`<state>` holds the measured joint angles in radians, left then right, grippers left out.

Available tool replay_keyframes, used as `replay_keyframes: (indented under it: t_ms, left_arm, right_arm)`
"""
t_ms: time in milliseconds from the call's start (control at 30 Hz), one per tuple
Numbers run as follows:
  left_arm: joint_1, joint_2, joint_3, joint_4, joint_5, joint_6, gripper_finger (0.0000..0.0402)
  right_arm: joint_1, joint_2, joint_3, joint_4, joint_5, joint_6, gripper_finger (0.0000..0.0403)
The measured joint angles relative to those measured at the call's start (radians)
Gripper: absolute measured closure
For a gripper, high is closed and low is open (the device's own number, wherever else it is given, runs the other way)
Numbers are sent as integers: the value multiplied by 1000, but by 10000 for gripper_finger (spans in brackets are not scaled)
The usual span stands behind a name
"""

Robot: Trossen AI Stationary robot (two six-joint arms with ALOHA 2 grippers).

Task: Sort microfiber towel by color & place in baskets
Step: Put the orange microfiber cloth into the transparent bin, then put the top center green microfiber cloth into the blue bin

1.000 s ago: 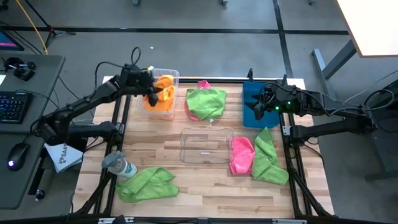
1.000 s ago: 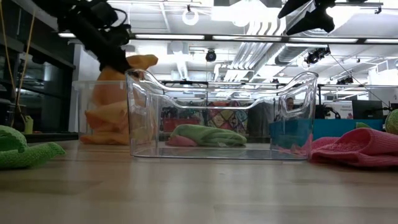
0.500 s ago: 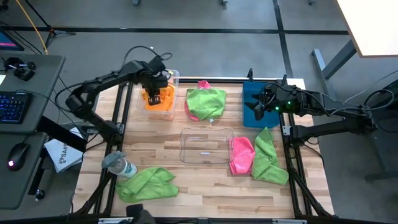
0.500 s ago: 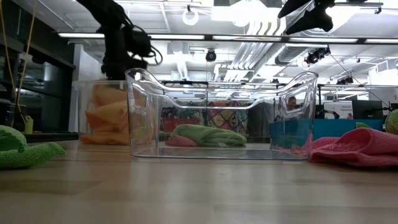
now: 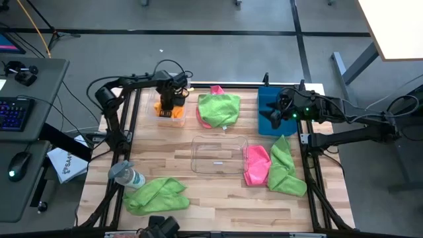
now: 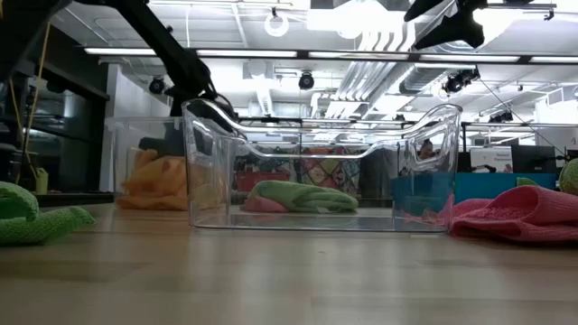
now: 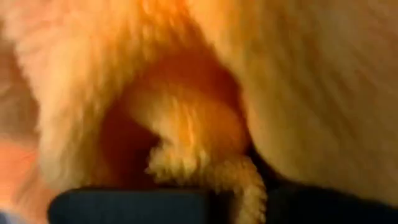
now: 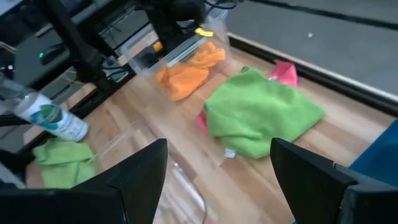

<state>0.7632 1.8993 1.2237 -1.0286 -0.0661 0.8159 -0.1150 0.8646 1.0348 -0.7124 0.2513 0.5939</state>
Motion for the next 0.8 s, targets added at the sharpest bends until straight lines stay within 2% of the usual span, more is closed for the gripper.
replay_keyframes:
  t_ms: [133, 267, 333, 533, 667, 800]
  left_arm:
    - [-16, 32, 0, -5, -23, -20, 355]
    - [-25, 9, 11, -12, -74, -63, 295]
    - [-26, -1, 47, -52, -105, -115, 264]
    - [-20, -38, 219, -259, -99, -221, 189]
    - [-20, -69, 336, -350, -86, -321, 162]
    - [-21, -95, 432, -418, -37, -417, 156]
  right_arm:
    - [0, 0, 0, 0, -34, 32, 124]
    - [0, 0, 0, 0, -51, 35, 124]
    - [0, 0, 0, 0, -57, 29, 124]
    - [0, 0, 0, 0, -99, -13, 124]
    - [0, 0, 0, 0, -113, -26, 124]
    - [0, 0, 0, -1, -122, -57, 124]
